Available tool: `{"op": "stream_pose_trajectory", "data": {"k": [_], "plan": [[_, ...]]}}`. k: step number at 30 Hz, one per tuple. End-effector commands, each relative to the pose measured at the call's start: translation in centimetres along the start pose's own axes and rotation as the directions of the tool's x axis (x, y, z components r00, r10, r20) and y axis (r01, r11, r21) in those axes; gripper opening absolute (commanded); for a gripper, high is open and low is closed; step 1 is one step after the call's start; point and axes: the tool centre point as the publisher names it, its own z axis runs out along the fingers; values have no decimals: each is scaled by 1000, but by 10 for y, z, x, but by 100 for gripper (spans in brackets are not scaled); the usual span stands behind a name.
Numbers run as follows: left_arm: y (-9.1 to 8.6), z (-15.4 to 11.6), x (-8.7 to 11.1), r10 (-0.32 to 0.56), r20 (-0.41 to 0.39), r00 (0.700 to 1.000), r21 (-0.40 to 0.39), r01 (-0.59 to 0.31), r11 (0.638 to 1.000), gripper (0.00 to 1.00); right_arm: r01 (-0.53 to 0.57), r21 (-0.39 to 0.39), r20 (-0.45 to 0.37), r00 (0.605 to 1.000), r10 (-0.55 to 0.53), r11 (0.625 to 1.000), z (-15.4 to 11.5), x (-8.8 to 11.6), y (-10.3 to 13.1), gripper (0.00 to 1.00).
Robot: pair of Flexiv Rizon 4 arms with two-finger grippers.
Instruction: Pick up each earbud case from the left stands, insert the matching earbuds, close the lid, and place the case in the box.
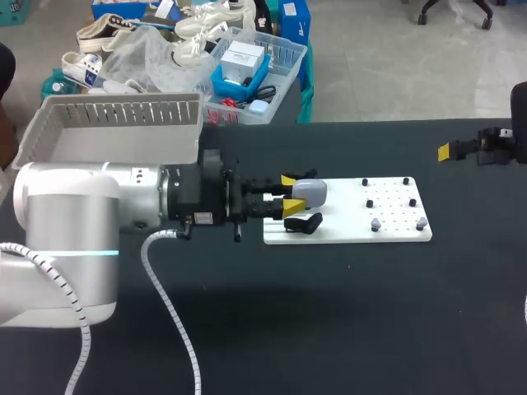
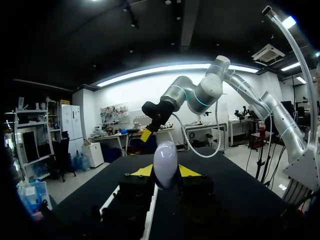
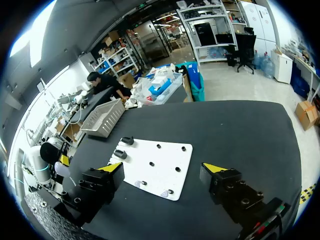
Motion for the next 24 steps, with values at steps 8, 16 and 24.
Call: {"op": "stream_pose_trajectory", "data": {"k": [8, 16, 24], "plan": [[-2, 1, 0, 2, 1, 1000, -10, -2, 1000, 0, 1, -5, 0, 1000, -1, 1000, 0, 0, -1, 100], [-5, 21, 18, -38, 6, 999, 42, 37, 998, 0, 33, 1, -35, 999, -33, 999, -3, 16, 4, 100], [0, 35, 29, -36, 2, 999, 46, 35, 998, 0, 92, 36, -56, 994, -90, 995, -13, 45, 23, 100]]}}
